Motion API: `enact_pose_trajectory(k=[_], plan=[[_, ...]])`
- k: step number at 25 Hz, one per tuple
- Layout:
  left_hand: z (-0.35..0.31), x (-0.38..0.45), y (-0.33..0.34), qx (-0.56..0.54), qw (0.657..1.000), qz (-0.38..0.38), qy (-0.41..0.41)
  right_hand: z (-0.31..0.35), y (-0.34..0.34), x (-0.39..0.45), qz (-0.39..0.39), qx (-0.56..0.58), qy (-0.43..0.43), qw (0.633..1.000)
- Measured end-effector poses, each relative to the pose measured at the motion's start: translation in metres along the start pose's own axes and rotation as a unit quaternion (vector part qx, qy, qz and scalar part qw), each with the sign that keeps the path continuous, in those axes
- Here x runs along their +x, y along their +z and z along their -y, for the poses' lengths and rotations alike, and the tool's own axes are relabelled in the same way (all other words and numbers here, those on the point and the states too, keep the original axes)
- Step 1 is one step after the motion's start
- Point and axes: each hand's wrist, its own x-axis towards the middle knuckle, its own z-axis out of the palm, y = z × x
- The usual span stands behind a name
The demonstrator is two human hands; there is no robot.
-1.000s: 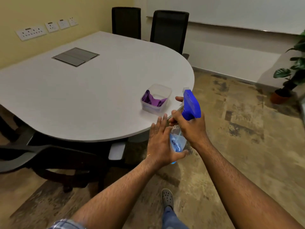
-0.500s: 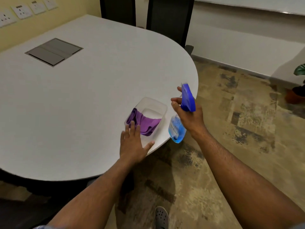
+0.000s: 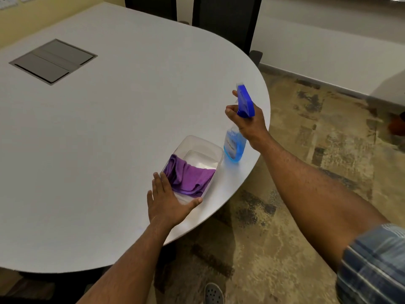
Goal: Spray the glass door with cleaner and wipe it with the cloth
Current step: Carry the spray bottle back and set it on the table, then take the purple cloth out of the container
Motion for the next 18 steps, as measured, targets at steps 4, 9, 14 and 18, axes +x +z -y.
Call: enact_pose_trajectory(k=[4, 9, 14, 18], plan=[[0.003, 0.004, 0.003, -0.029, 0.999, -0.018, 0.000, -0.011, 0.004, 0.022, 0.007, 0.008, 0.023, 1.000], [0.006, 0.008, 0.007, -0.031, 0.999, -0.005, -0.014, -0.020, 0.006, 0.040, 0.016, 0.000, 0.044, 0.999], [0.005, 0.007, 0.004, -0.035, 0.999, 0.004, -0.018, -0.027, 0.005, 0.038, 0.006, -0.022, 0.096, 0.995], [0.001, 0.006, 0.000, -0.040, 0.999, 0.010, -0.022, -0.034, -0.006, 0.013, -0.002, -0.051, 0.119, 0.992]])
